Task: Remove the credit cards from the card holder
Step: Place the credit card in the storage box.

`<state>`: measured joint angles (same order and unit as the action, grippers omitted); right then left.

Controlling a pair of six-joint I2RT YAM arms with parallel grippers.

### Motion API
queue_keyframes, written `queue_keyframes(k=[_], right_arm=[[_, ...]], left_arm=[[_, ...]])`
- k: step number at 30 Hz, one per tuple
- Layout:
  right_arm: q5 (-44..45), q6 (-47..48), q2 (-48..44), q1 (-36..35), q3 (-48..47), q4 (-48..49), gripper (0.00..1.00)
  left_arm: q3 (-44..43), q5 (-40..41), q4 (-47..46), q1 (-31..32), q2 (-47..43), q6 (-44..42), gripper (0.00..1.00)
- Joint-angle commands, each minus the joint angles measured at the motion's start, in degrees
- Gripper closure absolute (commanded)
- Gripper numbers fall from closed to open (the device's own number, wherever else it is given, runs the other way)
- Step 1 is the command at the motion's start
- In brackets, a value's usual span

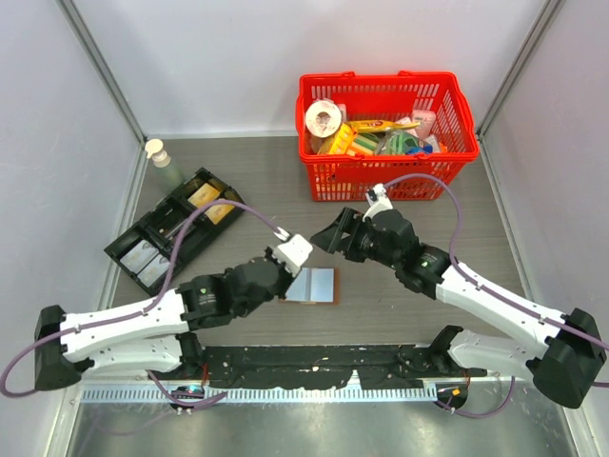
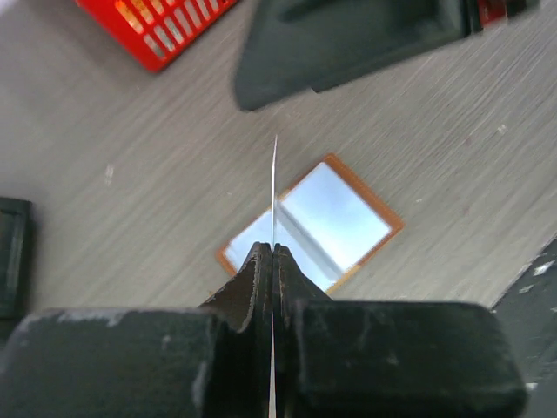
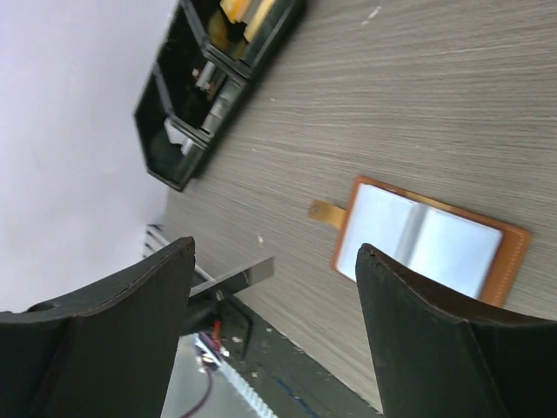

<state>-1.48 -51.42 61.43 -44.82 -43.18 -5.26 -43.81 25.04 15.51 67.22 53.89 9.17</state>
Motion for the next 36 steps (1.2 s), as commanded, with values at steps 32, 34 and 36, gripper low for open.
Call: queue_keyframes(k=[32,34,36], right_arm=[[-5.73,-17.31,8.0,-1.41,0.64,12.72,0.66],[-5.82,-17.93,7.92,-1.41,1.51,13.78,0.76],[-5.73,-18.63,7.92,-1.33,1.95,14.66,0.83]], left_arm=[[-3.39,23.83,-10.23,12.67,11.77,-28.94,1.0],[-3.21,23.92,-10.23,12.76,11.68,-28.86,1.0],[-2.95,24.18,-10.32,12.67,11.42,-28.42,1.0]])
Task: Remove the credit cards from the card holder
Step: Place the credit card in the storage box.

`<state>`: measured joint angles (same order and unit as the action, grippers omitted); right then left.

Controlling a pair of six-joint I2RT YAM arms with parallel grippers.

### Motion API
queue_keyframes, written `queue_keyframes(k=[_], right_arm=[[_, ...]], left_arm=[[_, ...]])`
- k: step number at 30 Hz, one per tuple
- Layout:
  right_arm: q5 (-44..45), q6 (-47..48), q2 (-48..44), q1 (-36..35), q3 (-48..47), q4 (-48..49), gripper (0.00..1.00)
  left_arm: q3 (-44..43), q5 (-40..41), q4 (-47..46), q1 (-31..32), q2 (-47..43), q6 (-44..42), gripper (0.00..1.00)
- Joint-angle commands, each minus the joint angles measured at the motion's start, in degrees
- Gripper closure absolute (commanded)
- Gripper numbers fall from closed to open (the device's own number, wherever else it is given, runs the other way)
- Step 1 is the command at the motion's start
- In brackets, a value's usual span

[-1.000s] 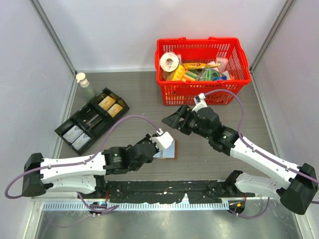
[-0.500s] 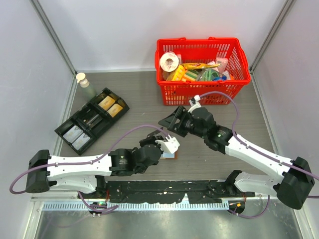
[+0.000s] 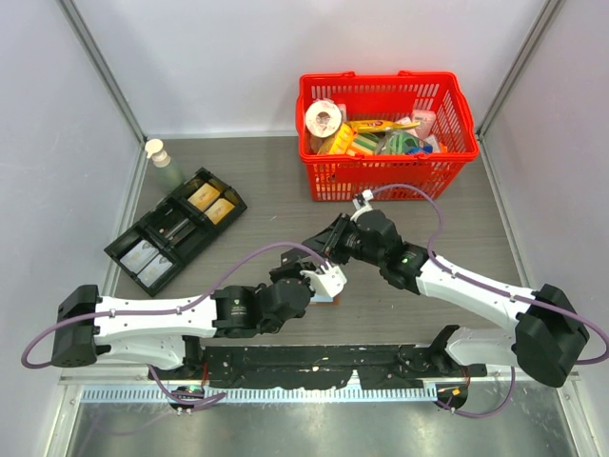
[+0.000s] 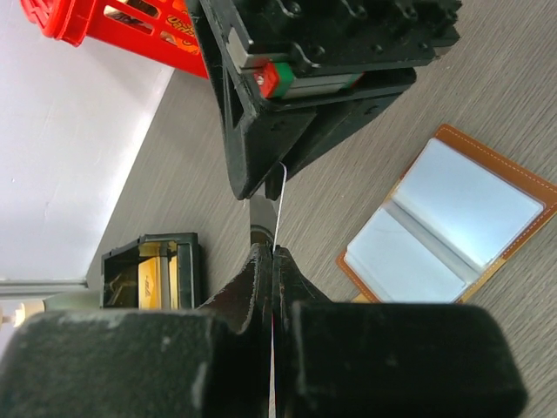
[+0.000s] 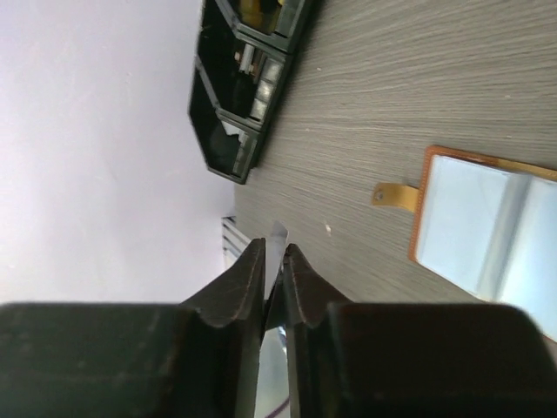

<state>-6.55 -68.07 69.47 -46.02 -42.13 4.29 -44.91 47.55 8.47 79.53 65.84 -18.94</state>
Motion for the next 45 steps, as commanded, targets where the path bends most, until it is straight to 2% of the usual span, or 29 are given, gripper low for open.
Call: queue_keyframes(k=[1,3,4,7,9,11,13,15,17,22,25,28,32,34,40,45], right_arm=[[-0.66,-1.98,-0.21,-0.12,1.0,5.11,0.87],[-0.66,-2.15,-0.48,0.14,1.17,5.63,0.96],[-0.57,-2.24,-0.91,0.4,1.61,5.98,0.99],[-0.14,-1.89,-1.71,1.19,2.49,6.6,0.99],[0.22,-1.19,-2.67,2.07,3.37,6.95,0.99],[0.04,-0.49,-3.55,3.04,4.59,8.18,0.99],[0.04,0.39,-4.87,4.18,6.18,10.64,0.99],[0.48,2.06,-6.36,5.06,8.81,13.1,0.99],[1.35,3.82,-8.03,5.76,11.18,15.04,0.99],[1.01,6.02,-12.43,7.35,16.28,22.41,0.99],[-0.04,7.43,-13.66,7.43,18.3,25.84,0.99],[-0.4,6.82,-14.36,7.44,20.68,32.33,0.99],[-0.57,6.38,-14.89,7.44,22.62,36.92,0.99],[-1.1,6.29,-14.89,7.44,23.06,38.42,0.99],[-2.24,4.97,-13.4,7.44,24.02,43.16,0.99],[-3.29,3.48,-11.56,7.35,24.73,46.94,0.99]], left_arm=[[-1.68,1.67,-3.2,0.45,-0.8,-0.05,0.98],[-1.15,1.67,-3.2,0.54,-1.68,0.74,0.89],[-0.89,1.58,-3.02,0.37,-2.03,1.27,0.78],[-0.27,1.23,-1.97,0.37,-3.7,3.46,0.5],[0.43,1.32,-1.53,0.28,-5.01,5.39,0.38],[0.78,0.36,-0.48,-0.42,-5.99,8.64,0.29],[0.7,-3.84,1.63,-3.22,-7.39,15.03,0.23],[1.05,-10.34,2.6,-7.7,-9.93,22.24,0.19],[2.45,-19.64,1.91,-14.72,-13.0,28.22,0.14],[6.93,-37.5,-3.45,-29.75,-19.08,44.31,0.07],[9.21,-45.94,-7.75,-36.09,-19.53,53.71,0.03],[13.07,-54.82,-16.87,-40.84,-18.3,62.86,0.02],[19.15,-59.67,-32.95,-42.52,-15.4,72.62,0.03],[20.12,-60.99,-36.75,-42.52,-13.56,75.18,0.03],[21.52,-64.16,-43.53,-42.44,-9.77,78.17,0.12],[21.97,-64.95,-46.61,-42.44,-8.02,79.76,0.24]])
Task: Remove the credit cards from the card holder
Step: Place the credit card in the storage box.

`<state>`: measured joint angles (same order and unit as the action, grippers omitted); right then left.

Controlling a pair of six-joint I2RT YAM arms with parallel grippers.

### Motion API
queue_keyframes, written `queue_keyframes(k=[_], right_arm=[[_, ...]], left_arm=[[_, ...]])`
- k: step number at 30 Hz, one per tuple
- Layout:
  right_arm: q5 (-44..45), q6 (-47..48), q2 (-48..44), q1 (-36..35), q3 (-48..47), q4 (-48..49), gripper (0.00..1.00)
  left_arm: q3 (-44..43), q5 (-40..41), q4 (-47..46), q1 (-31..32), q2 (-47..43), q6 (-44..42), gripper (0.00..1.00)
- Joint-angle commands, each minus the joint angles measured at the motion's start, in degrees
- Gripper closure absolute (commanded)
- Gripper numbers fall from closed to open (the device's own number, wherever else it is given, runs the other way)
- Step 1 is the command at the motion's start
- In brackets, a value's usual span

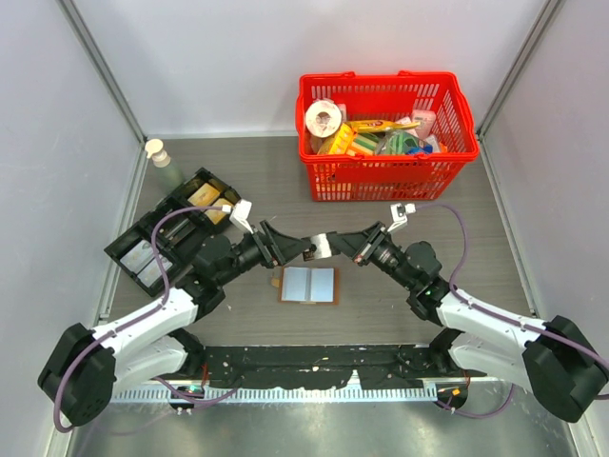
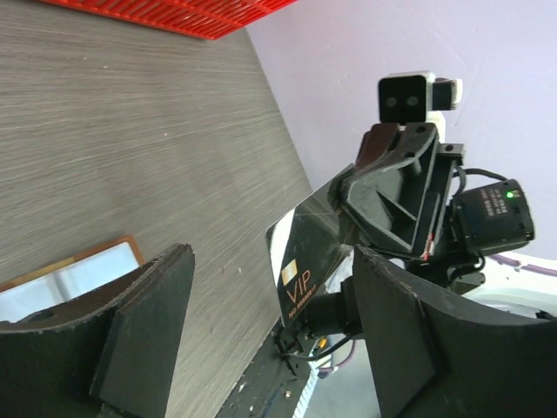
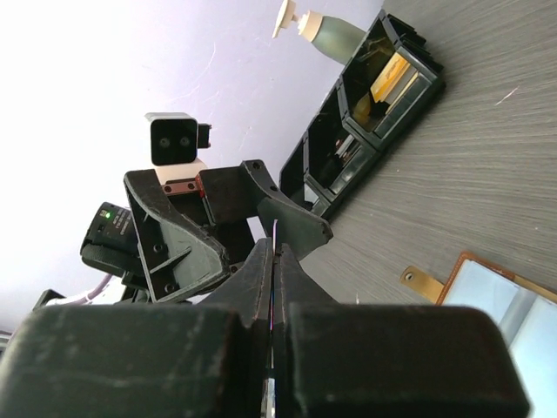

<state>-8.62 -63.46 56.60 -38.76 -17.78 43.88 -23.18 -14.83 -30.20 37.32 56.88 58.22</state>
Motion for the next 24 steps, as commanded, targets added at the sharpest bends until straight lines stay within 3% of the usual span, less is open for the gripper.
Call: queue_keyframes(k=[1,7,14,16,19,21,24], right_arm=[[-1.31,-1.14,1.58,0.09,0.47,7.71,0.99],[-1.57,-1.31,1.59,0.09,0.73,8.77,0.99],[-1.84,-0.88,1.59,0.27,0.82,8.51,0.98],[-1.75,-0.79,1.59,0.18,0.82,7.98,0.87],[-0.26,0.44,0.45,0.18,0.82,4.57,0.54],[1.06,2.02,-1.4,0.18,0.56,0.88,0.38],[2.64,6.14,-5.34,0.18,-0.67,-6.94,0.26]], left_arm=[[-0.11,-2.83,-7.78,-0.32,1.21,2.6,0.26],[-0.55,-3.45,-7.51,-0.32,2.0,2.69,0.51],[-0.64,-3.1,-7.34,-0.32,1.22,2.52,1.0],[-0.73,-2.31,-6.11,-0.32,0.34,1.91,1.0],[-1.34,0.58,-1.64,-0.41,-1.77,-0.38,1.0],[-2.48,3.91,3.88,-0.58,-3.79,-3.27,1.0],[-4.59,10.59,13.55,-2.16,-6.6,-6.09,1.0]])
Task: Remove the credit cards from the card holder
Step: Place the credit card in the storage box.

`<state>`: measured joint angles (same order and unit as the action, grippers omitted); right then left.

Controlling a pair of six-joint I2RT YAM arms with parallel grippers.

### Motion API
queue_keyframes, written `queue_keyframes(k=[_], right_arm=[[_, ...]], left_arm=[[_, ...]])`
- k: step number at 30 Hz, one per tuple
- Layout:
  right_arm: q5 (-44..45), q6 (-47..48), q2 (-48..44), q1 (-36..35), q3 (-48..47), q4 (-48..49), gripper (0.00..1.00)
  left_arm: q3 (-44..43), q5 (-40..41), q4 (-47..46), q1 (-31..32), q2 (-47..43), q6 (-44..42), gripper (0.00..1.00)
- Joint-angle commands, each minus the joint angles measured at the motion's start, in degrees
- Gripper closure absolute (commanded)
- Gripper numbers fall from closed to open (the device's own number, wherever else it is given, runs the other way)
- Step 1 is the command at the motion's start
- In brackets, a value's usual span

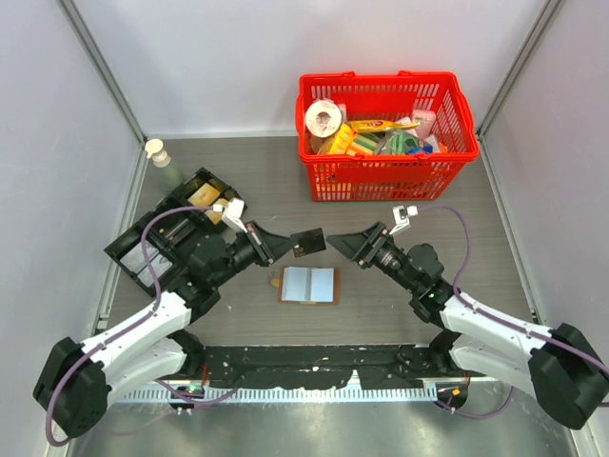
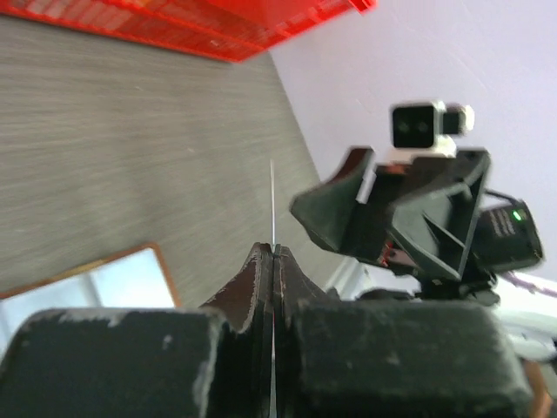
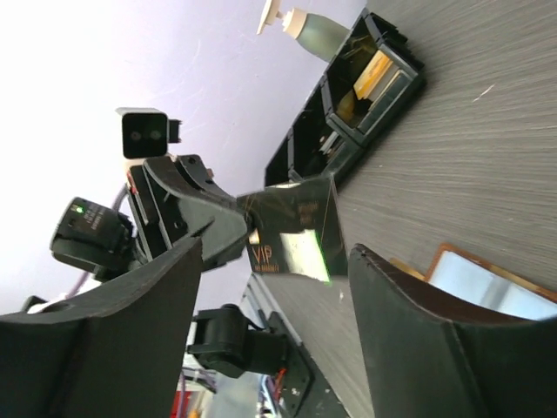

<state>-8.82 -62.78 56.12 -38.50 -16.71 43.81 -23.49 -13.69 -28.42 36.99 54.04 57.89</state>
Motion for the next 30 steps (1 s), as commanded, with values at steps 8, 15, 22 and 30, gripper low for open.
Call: queue_keyframes(k=[8,15,22,30], right_arm=[[8.64,12.86,-14.72,-0.08,-3.06,-29.36,0.2],[10.84,13.82,-20.16,-0.08,-1.57,-35.37,0.2],[11.72,16.03,-21.58,-0.17,-2.89,-39.33,0.2],[9.7,16.46,-19.3,-0.08,-3.68,-37.66,0.19]], left_arm=[[-6.84,22.83,24.29,-13.68,-6.76,-8.85,1.0],[-8.41,26.88,20.62,-26.34,0.17,-8.14,1.0],[-15.88,22.22,16.39,-34.53,15.9,-5.51,1.0],[-23.26,20.9,14.1,-35.59,30.49,-2.96,1.0]])
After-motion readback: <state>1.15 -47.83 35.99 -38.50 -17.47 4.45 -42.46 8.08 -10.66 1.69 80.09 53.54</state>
